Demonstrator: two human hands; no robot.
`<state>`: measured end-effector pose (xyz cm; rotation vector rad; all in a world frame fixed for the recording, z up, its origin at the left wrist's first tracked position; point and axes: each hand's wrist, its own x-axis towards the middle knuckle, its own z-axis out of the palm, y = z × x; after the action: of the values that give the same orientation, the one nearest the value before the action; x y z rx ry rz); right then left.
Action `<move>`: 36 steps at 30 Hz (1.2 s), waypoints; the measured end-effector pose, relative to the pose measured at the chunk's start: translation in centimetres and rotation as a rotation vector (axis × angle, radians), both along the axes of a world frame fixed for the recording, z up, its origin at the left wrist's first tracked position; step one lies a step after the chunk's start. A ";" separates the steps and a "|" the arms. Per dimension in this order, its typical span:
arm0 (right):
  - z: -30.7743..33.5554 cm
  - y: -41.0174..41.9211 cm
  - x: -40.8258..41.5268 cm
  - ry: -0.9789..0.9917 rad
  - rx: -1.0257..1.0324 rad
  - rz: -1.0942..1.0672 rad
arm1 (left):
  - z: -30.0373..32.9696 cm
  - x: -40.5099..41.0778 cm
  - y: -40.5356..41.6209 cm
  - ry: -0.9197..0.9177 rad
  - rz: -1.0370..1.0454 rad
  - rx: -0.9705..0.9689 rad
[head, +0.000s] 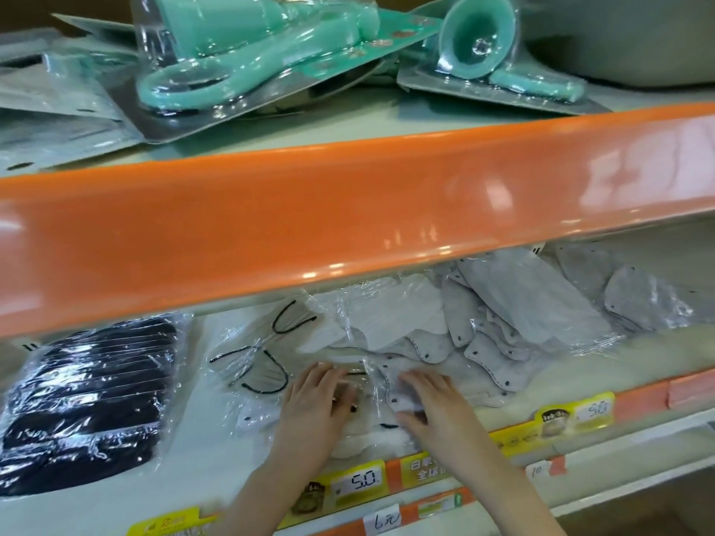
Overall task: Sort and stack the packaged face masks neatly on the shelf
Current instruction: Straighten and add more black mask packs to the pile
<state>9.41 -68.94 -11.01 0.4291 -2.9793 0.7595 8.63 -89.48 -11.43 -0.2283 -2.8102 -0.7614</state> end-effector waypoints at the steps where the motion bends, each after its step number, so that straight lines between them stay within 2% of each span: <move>1: -0.2 0.0 0.0 0.032 0.000 -0.016 | -0.1 0.0 0.4 0.054 -0.008 -0.010; 3: -0.6 0.0 0.0 0.083 0.017 -0.030 | -0.2 -0.1 1.0 0.147 -0.040 0.015; 5: -0.8 0.1 0.1 0.102 0.031 -0.011 | -0.4 -0.2 1.5 0.166 -0.078 0.046; 11: -0.3 0.6 -0.5 0.145 0.035 0.036 | -1.0 -0.2 2.0 0.093 -0.146 -0.004; 14: 0.1 0.8 -0.9 0.191 -0.046 -0.028 | -0.2 -0.2 2.3 0.042 -0.158 -0.030; 17: 1.7 0.7 -1.0 0.285 -0.086 -0.117 | 1.2 -0.4 2.6 0.148 -0.196 -0.049; 20: 3.6 0.4 -0.8 0.401 -0.133 -0.083 | 3.3 -0.6 3.2 0.201 -0.149 0.146; 23: 5.1 0.8 -1.2 0.485 -0.164 -0.099 | 5.4 -0.4 2.9 0.092 -0.043 0.344; 27: 5.8 2.5 -2.0 0.539 -0.226 -0.183 | 6.7 -0.1 2.0 0.060 0.016 0.501; 30: 5.4 3.3 -2.7 0.485 -0.292 -0.170 | 7.5 0.2 1.5 -0.027 0.125 0.648; 36: 4.2 2.7 -2.6 0.220 -0.475 -0.242 | 6.8 0.2 -1.0 -0.257 0.409 1.154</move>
<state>6.79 -66.20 -6.82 0.1133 -2.4745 1.2464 8.87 -90.53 -4.63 0.6366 -2.0013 -2.1557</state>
